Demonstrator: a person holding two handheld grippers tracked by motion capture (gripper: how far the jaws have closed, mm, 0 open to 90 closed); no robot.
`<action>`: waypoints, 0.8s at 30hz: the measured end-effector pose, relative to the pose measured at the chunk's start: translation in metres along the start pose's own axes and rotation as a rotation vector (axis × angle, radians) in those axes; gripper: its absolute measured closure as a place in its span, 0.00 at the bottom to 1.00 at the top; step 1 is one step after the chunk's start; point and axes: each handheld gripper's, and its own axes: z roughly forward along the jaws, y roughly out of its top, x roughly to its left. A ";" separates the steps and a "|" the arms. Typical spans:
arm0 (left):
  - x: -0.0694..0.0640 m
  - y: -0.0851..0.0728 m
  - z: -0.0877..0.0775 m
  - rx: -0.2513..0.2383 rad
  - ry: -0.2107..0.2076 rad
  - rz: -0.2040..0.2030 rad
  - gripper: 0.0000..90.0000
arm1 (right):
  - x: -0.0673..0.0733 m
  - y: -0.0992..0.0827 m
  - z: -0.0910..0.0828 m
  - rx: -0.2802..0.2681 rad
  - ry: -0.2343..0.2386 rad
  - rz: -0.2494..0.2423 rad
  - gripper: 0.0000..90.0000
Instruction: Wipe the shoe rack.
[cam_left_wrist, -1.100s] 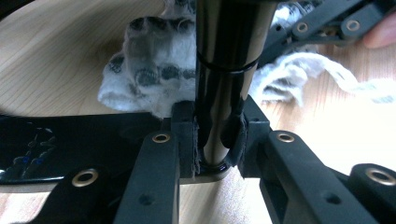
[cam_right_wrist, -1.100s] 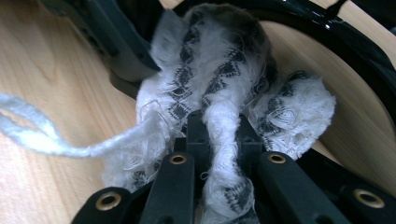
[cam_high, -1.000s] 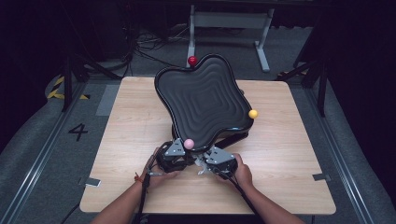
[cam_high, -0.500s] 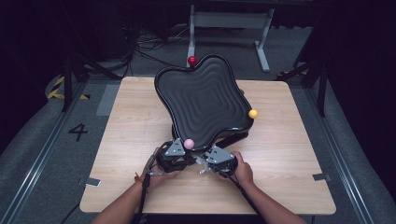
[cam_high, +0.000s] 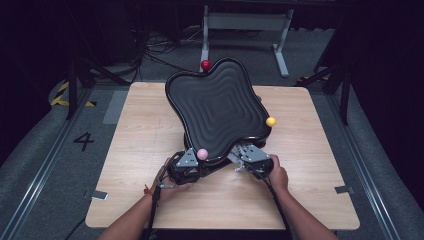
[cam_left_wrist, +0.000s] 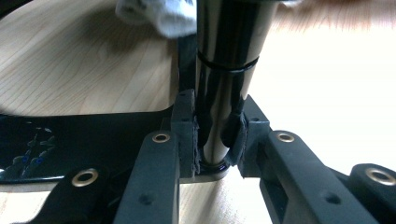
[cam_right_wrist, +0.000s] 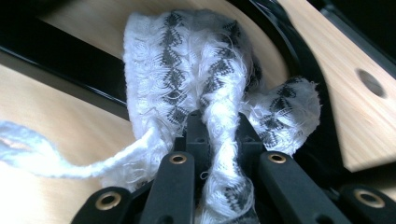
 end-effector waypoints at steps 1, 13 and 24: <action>0.000 0.000 0.000 0.002 -0.001 0.003 0.82 | -0.004 -0.002 0.000 0.008 -0.012 0.005 0.90; -0.001 0.000 0.000 -0.001 -0.003 0.006 0.82 | -0.038 -0.018 0.004 0.052 -0.077 0.074 0.90; -0.001 0.000 0.000 0.004 0.003 0.010 0.82 | -0.047 -0.026 -0.001 0.069 -0.090 0.100 0.90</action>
